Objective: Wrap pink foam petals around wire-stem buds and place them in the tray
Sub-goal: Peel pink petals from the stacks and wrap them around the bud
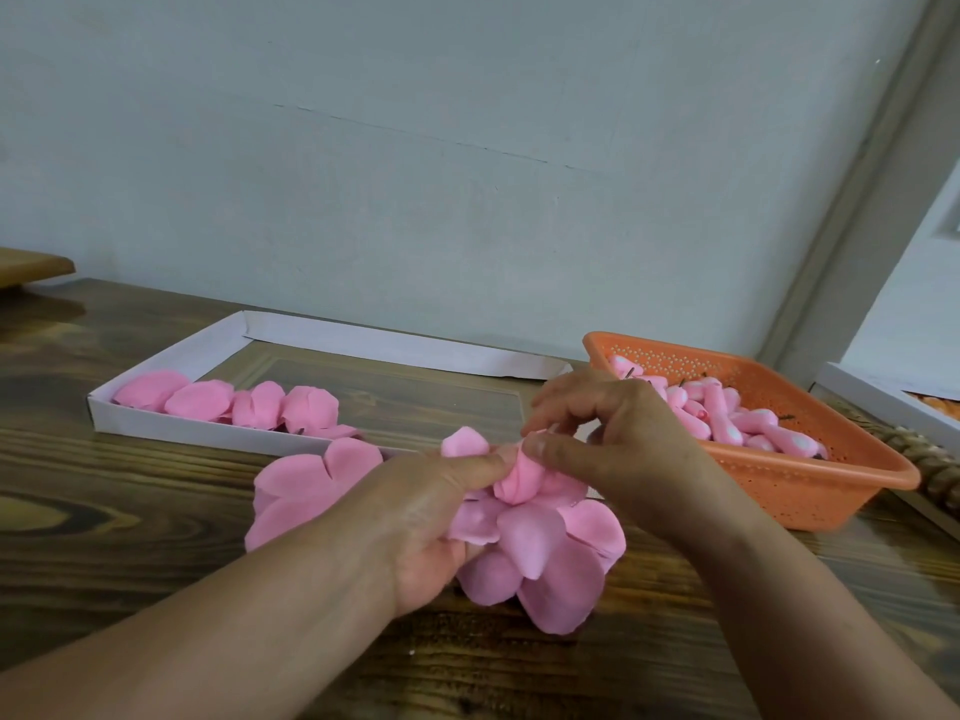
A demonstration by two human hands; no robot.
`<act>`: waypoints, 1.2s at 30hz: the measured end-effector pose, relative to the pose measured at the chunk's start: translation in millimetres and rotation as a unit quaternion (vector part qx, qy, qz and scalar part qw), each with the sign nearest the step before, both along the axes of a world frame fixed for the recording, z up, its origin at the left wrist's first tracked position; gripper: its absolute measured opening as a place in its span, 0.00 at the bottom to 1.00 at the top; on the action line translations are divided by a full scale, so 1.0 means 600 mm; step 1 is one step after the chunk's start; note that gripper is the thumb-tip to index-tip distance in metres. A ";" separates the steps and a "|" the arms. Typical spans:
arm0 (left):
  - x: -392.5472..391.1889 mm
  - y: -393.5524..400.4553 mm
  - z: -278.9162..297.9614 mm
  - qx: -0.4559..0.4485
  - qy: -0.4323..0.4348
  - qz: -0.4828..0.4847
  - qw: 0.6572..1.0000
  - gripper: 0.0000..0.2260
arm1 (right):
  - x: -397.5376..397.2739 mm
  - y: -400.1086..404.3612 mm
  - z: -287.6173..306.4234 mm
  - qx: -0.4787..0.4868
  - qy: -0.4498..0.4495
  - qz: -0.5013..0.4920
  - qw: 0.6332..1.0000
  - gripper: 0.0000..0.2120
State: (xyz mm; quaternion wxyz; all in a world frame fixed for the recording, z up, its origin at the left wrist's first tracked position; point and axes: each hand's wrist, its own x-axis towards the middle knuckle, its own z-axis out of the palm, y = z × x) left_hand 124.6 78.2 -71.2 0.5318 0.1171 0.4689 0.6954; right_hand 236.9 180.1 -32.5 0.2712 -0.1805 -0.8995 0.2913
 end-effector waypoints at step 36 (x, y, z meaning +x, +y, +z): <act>0.006 -0.013 0.003 -0.003 0.241 -0.028 0.970 0.09 | 0.001 -0.009 -0.005 0.105 -0.004 0.018 0.994 0.04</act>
